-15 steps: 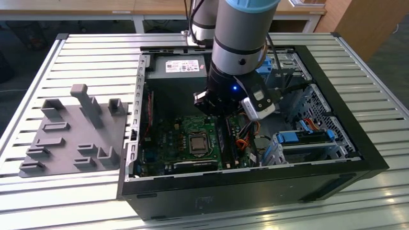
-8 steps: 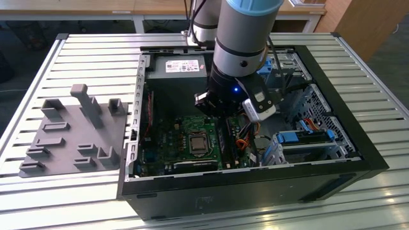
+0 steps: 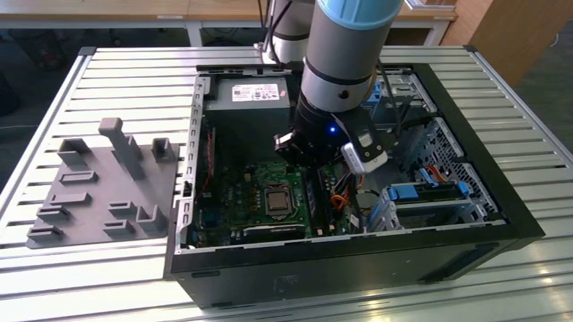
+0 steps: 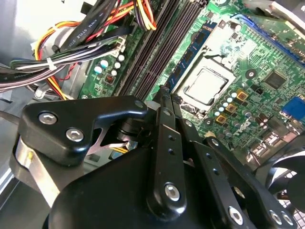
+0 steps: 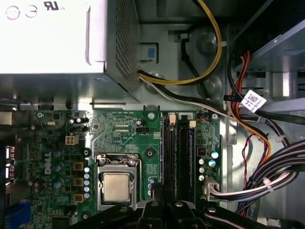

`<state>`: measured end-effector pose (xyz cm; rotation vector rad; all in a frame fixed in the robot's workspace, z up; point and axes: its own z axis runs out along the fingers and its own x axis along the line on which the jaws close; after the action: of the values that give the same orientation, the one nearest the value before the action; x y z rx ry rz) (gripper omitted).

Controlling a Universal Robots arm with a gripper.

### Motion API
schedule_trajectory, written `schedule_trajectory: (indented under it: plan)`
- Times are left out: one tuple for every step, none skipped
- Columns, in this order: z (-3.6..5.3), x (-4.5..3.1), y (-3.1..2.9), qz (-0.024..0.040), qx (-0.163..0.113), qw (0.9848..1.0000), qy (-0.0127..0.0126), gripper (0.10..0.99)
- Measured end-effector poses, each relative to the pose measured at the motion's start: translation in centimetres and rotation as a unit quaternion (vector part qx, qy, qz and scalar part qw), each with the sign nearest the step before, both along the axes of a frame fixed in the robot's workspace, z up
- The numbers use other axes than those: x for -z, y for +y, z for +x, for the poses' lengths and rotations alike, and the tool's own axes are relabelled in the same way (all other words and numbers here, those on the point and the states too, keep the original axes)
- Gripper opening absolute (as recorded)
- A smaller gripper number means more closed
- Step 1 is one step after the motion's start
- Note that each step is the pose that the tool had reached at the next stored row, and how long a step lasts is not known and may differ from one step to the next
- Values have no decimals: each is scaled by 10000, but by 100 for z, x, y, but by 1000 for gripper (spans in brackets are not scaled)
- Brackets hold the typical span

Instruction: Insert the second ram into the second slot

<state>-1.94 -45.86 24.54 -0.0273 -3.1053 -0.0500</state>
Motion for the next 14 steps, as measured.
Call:
schedule_trajectory:
  plan:
    - [0, 6, 0, 0, 0, 10000, 0, 118]
    - [0, 8, 0, -2, 0, 10000, 0, 118]
    - [0, 9, -1, -2, 0, 10000, 0, 118]
    - [0, 9, -1, -2, 0, 10000, 0, 118]
    - [0, 11, -2, 0, 0, 10000, 0, 118]
    - [0, 11, -3, 0, 0, 10000, 0, 118]
    - [0, 11, -6, 1, 0, 10000, -1, 118]
    - [0, 11, -8, 10, 0, 10000, 0, 118]
    - [0, 11, -11, 17, 0, 10000, -1, 118]
    - [0, 11, -14, 19, 0, 10000, 0, 118]
    - [0, 12, -19, 20, 0, 10000, 0, 118]
    - [1, 13, -26, 21, -1, 10000, 0, 118]
    - [1, 14, -30, 21, 0, 10000, 0, 118]
    - [3, 16, -33, 21, 0, 10000, 0, 118]
